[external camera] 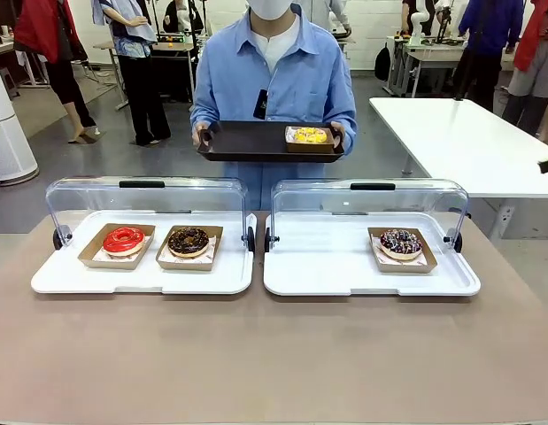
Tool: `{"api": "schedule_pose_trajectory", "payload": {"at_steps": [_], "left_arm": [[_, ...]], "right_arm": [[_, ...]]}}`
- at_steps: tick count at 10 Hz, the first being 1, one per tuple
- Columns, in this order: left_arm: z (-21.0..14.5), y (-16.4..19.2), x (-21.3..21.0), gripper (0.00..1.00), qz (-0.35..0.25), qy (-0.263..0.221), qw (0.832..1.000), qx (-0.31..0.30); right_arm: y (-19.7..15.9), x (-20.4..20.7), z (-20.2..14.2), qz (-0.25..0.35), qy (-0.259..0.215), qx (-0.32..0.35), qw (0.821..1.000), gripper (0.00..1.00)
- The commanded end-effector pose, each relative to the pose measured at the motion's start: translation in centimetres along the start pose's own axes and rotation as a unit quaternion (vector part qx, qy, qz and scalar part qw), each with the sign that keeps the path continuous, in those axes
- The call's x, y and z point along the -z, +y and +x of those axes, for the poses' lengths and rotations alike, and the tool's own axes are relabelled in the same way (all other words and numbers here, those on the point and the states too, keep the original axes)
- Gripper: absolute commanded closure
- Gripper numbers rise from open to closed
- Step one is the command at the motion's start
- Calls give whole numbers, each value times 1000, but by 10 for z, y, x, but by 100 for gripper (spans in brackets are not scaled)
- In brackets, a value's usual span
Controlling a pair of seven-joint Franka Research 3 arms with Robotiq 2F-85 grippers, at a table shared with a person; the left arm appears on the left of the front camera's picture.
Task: Provide the desired donut to the person.
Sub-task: Place the picked Paper togo box onto the Handle tray extended by the person.
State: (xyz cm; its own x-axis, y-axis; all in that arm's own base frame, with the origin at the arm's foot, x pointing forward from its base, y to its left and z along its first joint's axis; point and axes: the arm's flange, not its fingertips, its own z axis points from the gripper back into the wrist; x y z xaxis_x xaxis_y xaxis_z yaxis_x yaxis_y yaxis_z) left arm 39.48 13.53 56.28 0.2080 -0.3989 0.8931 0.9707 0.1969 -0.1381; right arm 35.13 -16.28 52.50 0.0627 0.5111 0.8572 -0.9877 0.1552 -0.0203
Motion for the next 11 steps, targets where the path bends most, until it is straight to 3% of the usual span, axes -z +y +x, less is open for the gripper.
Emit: {"api": "schedule_pose_trajectory", "payload": {"at_steps": [1, 5, 6, 7, 11], "left_arm": [[1, -1, -1, 0, -2, -5, 1000, 5], [1, -1, -1, 0, -2, -5, 1000, 5], [1, -1, -1, 0, -2, -5, 1000, 5], [1, -1, -1, 0, -2, -5, 1000, 5], [1, -1, -1, 0, -2, -5, 1000, 5]], "right_arm": [[8, -5, -19, -10, -43, -4, 999, 0], [4, -13, -38, -63, -37, 19, 997, 0], [-6, -1, -27, -115, 0, 11, 993, 0], [10, -22, -39, -43, -35, 23, 998, 0], [10, -22, -39, -43, -35, 23, 998, 0]]}}
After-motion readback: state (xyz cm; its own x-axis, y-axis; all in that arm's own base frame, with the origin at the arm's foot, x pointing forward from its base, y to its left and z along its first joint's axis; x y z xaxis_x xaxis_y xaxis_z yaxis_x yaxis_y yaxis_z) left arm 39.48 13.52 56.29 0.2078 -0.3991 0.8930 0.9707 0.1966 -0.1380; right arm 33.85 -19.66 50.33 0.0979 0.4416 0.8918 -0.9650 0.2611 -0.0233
